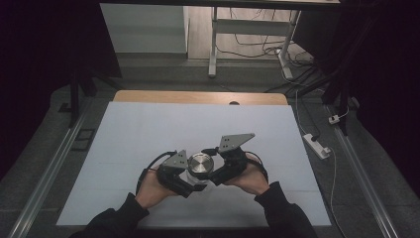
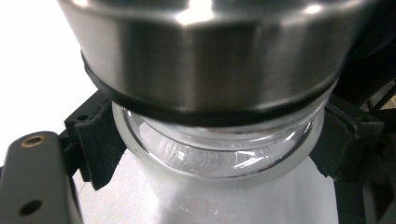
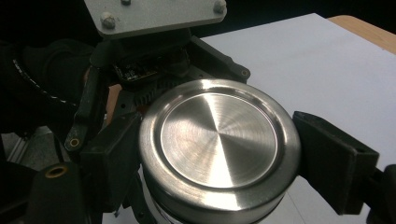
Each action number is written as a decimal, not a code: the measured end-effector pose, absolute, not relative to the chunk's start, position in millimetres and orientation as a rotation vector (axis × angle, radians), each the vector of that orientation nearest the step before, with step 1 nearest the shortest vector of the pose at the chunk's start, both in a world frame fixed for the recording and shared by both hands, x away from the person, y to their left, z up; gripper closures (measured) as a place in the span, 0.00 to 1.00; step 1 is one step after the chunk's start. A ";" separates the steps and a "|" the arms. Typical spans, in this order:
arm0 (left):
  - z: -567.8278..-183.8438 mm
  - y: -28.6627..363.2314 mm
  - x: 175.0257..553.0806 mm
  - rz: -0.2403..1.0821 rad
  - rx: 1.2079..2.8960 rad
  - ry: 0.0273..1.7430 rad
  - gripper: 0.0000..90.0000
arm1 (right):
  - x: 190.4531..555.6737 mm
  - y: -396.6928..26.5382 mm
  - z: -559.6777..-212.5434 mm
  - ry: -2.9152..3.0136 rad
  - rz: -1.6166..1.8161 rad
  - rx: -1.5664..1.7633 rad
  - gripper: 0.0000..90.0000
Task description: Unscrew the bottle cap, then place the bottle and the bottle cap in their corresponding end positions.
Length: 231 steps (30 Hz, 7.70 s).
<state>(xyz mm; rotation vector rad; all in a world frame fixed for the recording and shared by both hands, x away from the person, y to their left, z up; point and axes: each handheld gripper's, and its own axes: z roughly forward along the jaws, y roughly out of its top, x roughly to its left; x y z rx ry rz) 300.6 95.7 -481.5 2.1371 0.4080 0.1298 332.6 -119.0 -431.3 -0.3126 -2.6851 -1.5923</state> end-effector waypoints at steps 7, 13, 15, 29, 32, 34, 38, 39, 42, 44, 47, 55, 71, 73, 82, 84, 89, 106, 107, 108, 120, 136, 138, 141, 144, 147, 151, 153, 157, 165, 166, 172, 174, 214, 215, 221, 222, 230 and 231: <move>-480.2 98.6 300.4 0.143 2.124 0.425 0.18 | 328.6 -113.7 -434.5 -2.732 -1.573 -0.289 0.21; -479.3 99.0 301.0 0.141 2.115 0.430 0.18 | 330.1 -114.1 -435.5 -2.664 -1.626 -0.350 0.19; -479.2 98.8 300.7 0.139 2.114 0.428 0.18 | 329.8 -112.5 -436.5 -2.658 -1.634 -0.360 0.20; -479.7 98.1 300.2 0.141 2.114 0.431 0.18 | 326.9 -112.4 -436.4 -2.649 -1.694 -0.377 0.22; -479.7 98.3 300.9 0.140 2.119 0.431 0.18 | 326.3 -112.7 -435.9 -2.654 -1.699 -0.377 0.22; -479.7 98.3 300.8 0.143 2.119 0.432 0.18 | 325.9 -112.6 -435.3 -2.657 -1.705 -0.382 0.22; -479.7 98.2 300.8 0.145 2.121 0.432 0.18 | 325.4 -112.4 -434.7 -2.661 -1.705 -0.382 0.22; -480.1 97.9 300.7 0.147 2.119 0.436 0.18 | 325.3 -113.0 -433.8 -2.660 -1.718 -0.388 0.22; -480.5 98.2 301.0 0.148 2.121 0.443 0.18 | 325.4 -114.0 -432.4 -2.658 -1.731 -0.394 0.22; -480.2 98.7 301.4 0.149 2.122 0.444 0.18 | 325.8 -115.6 -429.7 -2.659 -1.744 -0.398 0.22; -480.0 99.2 301.7 0.150 2.120 0.451 0.18 | 325.7 -117.2 -427.3 -2.660 -1.753 -0.400 0.22; -481.3 100.8 304.2 0.164 2.122 0.477 0.18 | 326.3 -122.9 -422.4 -2.665 -1.764 -0.429 0.22; -479.4 112.7 316.2 0.218 2.114 0.547 0.18 | 322.4 -143.9 -419.8 -2.690 -1.766 -0.509 0.22; -479.6 113.7 318.1 0.224 2.115 0.553 0.18 | 322.1 -145.0 -420.1 -2.690 -1.765 -0.512 0.22; -479.9 117.0 324.6 0.245 2.106 0.579 0.18 | 318.4 -154.2 -423.8 -2.693 -1.758 -0.543 0.22; -479.2 117.9 326.1 0.250 2.104 0.582 0.18 | 317.4 -154.9 -425.3 -2.692 -1.755 -0.548 0.22; -478.4 119.9 330.7 0.263 2.100 0.592 0.18 | 312.1 -154.9 -430.5 -2.702 -1.735 -0.545 0.22; -477.3 119.2 353.3 0.287 2.082 0.617 0.18 | 301.2 -150.6 -448.9 -2.711 -1.684 -0.535 0.22; -477.2 118.6 354.7 0.289 2.081 0.618 0.18 | 299.7 -149.7 -451.5 -2.714 -1.679 -0.534 0.22; -477.1 118.2 355.9 0.290 2.081 0.617 0.18 | 299.3 -149.3 -452.4 -2.713 -1.676 -0.535 0.22; -476.5 109.9 373.5 0.306 2.080 0.614 0.18 | 297.3 -143.3 -470.2 -2.731 -1.639 -0.521 0.22; -482.2 96.9 397.1 0.308 2.076 0.616 0.18 | 299.4 -129.3 -495.5 -2.762 -1.575 -0.499 0.22; -483.6 94.7 400.0 0.309 2.077 0.616 0.18 | 299.3 -127.9 -496.9 -2.761 -1.570 -0.500 0.22; -485.5 91.8 403.6 0.313 2.081 0.614 0.18 | 300.1 -123.6 -501.2 -2.767 -1.556 -0.490 0.22; -487.5 90.4 407.3 0.316 2.079 0.616 0.18 | 300.0 -119.3 -506.1 -2.782 -1.536 -0.478 0.22; -489.8 90.3 411.2 0.319 2.079 0.624 0.18 | 300.0 -117.2 -509.6 -2.792 -1.526 -0.469 0.22; -494.0 90.6 416.1 0.324 2.074 0.640 0.18 | 302.3 -115.8 -513.7 -2.799 -1.523 -0.474 0.22; -496.1 90.5 418.0 0.323 2.073 0.643 0.18 | 303.6 -115.1 -516.5 -2.795 -1.514 -0.485 0.22; -500.2 89.7 420.7 0.327 2.077 0.648 0.18 | 304.8 -111.8 -523.3 -2.817 -1.484 -0.484 0.22; -508.8 86.6 423.4 0.331 2.098 0.654 0.18 | 309.2 -108.0 -532.0 -2.844 -1.442 -0.495 0.22; -509.8 86.3 423.7 0.333 2.099 0.654 0.18 | 309.7 -107.6 -532.8 -2.847 -1.438 -0.500 0.22; -513.1 85.6 425.3 0.336 2.094 0.659 0.18 | 313.0 -106.3 -536.6 -2.866 -1.404 -0.524 0.22; -513.7 85.8 425.4 0.336 2.091 0.660 0.18 | 312.7 -105.5 -536.7 -2.873 -1.399 -0.522 0.22; -516.5 95.4 417.2 0.250 2.190 0.708 0.05 | 315.7 -108.3 -527.1 -2.883 -1.374 -0.585 0.10; -516.7 96.0 416.3 0.244 2.188 0.710 0.05 | 315.8 -109.0 -526.3 -2.882 -1.379 -0.590 0.10; -516.1 100.3 410.3 0.224 2.195 0.713 0.03 | 316.9 -113.4 -522.3 -2.876 -1.389 -0.615 0.09; -515.8 101.1 409.1 0.220 2.194 0.717 0.02 | 317.0 -114.1 -521.7 -2.876 -1.389 -0.619 0.08; -513.1 108.1 396.6 0.194 2.202 0.722 0.00 | 317.8 -120.1 -516.7 -2.854 -1.407 -0.641 0.05; -512.8 108.9 394.3 0.191 2.198 0.729 0.00 | 318.0 -121.0 -516.1 -2.851 -1.408 -0.646 0.05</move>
